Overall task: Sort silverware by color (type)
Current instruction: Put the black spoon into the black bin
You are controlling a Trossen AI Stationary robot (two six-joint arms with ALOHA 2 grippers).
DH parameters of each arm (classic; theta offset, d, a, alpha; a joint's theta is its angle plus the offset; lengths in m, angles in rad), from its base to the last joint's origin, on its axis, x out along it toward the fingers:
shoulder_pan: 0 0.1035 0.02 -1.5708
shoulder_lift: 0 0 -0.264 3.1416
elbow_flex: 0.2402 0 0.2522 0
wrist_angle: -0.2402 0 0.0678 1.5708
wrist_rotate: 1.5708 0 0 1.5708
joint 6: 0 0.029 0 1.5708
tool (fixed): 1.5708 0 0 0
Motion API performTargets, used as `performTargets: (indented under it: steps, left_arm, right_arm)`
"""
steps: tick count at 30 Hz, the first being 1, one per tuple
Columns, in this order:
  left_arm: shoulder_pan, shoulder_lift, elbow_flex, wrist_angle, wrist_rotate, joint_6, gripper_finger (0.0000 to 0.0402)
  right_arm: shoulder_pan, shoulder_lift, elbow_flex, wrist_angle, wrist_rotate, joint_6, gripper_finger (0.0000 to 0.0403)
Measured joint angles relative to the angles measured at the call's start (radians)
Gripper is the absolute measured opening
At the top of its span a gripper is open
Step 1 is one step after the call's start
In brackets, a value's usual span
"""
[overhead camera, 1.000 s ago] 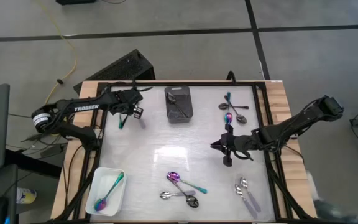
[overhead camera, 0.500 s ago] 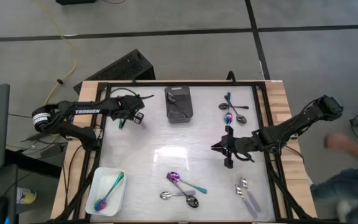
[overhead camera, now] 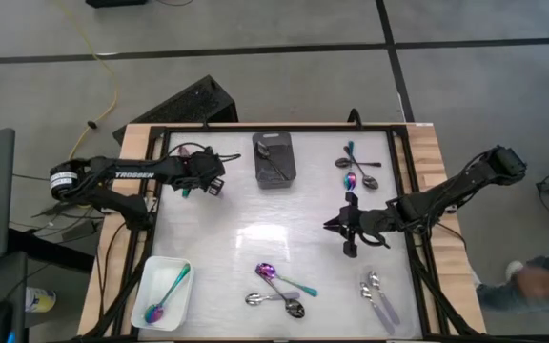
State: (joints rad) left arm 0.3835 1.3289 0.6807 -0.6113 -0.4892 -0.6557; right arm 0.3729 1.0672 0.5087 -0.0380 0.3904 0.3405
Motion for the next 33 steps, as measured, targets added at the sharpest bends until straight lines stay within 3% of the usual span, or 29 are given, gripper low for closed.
performTargets:
  steps: [4,9,17,25,33]
  left_arm:
    - [0.008,0.0,0.0,0.002,-0.048,0.03,0.0167]
    - [0.114,0.0,0.0,0.041,0.105,0.104,0.0171]
    - [0.253,0.0,0.0,0.046,0.168,0.204,0.0171]
    - [0.266,0.0,-0.006,0.063,0.194,0.206,0.0171]
    - [0.266,0.0,-0.095,0.134,0.193,0.182,0.0171]
  right_arm:
    - [0.0,0.0,0.0,0.0,0.0,0.002,0.0066]
    - [0.0,0.0,0.0,0.0,0.0,0.002,0.0066]
    - [0.006,0.0,0.0,0.0,0.0,0.024,0.0066]
    - [0.006,0.0,0.0,-0.001,0.0,0.026,0.0066]
    - [0.018,0.0,0.0,-0.013,0.0,0.027,0.0066]
